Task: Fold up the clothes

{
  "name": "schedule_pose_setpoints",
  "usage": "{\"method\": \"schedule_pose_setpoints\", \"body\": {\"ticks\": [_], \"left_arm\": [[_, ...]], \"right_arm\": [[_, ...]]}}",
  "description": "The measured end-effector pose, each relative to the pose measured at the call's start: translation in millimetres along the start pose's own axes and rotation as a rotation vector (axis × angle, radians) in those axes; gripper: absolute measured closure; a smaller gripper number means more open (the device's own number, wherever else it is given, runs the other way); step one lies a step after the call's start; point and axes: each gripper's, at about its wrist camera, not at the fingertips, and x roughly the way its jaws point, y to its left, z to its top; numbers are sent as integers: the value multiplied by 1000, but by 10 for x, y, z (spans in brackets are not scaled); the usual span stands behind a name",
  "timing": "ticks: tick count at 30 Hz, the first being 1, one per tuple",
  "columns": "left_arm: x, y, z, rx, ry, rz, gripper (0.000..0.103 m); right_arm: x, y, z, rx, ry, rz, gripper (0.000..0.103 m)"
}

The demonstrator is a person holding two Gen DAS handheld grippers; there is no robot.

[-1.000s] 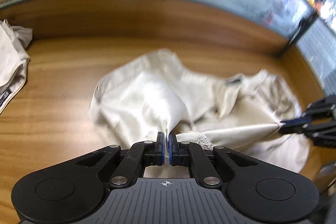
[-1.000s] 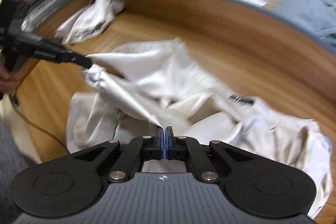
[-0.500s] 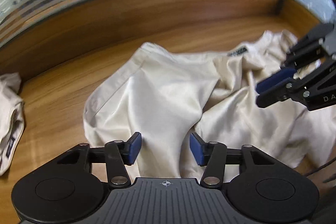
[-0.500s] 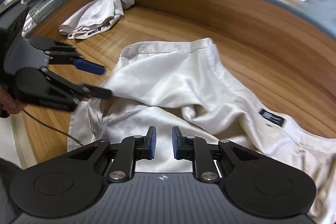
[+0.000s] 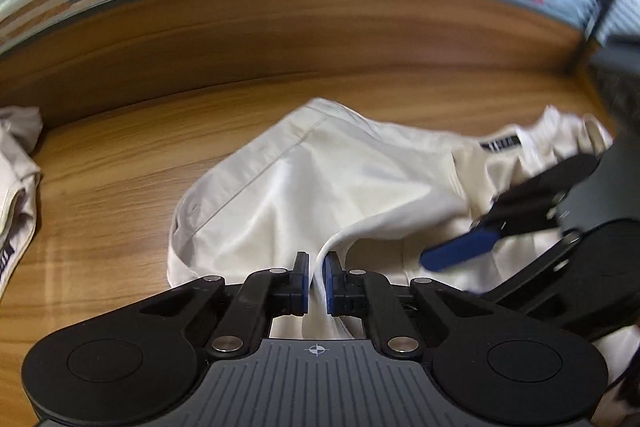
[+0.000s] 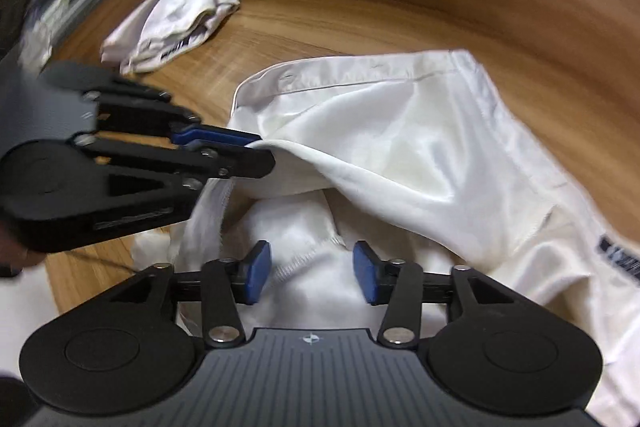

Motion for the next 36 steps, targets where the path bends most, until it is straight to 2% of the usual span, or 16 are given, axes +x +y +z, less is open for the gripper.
{"method": "schedule_pose_setpoints", "body": {"ticks": [3, 4, 5, 7, 10, 15, 23, 25, 26, 29, 30, 32, 34, 36], "left_arm": [[-10, 67, 15, -49, 1, 1, 93], [-12, 88, 13, -62, 1, 3, 93], [-15, 105, 10, -75, 0, 5, 93], [-9, 137, 6, -100, 2, 11, 95], [-7, 178, 13, -138, 11, 17, 95], [-18, 174, 35, -178, 22, 20, 95], [-163, -49, 92, -233, 32, -74, 87], [-243, -130, 111, -249, 29, -114, 82], [-280, -168, 117, -253, 28, -140, 77], [-389, -284, 130, -266, 24, -216, 65], [-405, -330, 118, -256, 28, -235, 64], [-401, -445, 80, -218, 46, -240, 62], [-377, -558, 20, -184, 72, -215, 60], [-348, -643, -52, -178, 93, -206, 52]], "right_arm": [[114, -93, 45, 70, 12, 14, 49], [151, -111, 54, 77, 23, 14, 58], [180, -127, 59, 82, 36, 13, 77], [201, -145, 51, 81, 57, 13, 95], [53, -119, 13, 57, 35, 17, 98], [-571, -103, -67, 59, -50, 37, 99], [-1712, -31, -369, 106, -221, 48, 99], [-1799, -6, -467, 99, -211, 45, 99], [-1795, -4, -535, 93, -195, 39, 99], [-1685, -9, -767, 87, -127, 9, 99], [-1625, -2, -845, 81, -101, -1, 98], [-1494, 31, -981, 60, -45, -33, 95], [-1421, 94, -1083, 35, -16, -58, 87], [-1406, 160, -1139, 5, -13, -88, 85]]}}
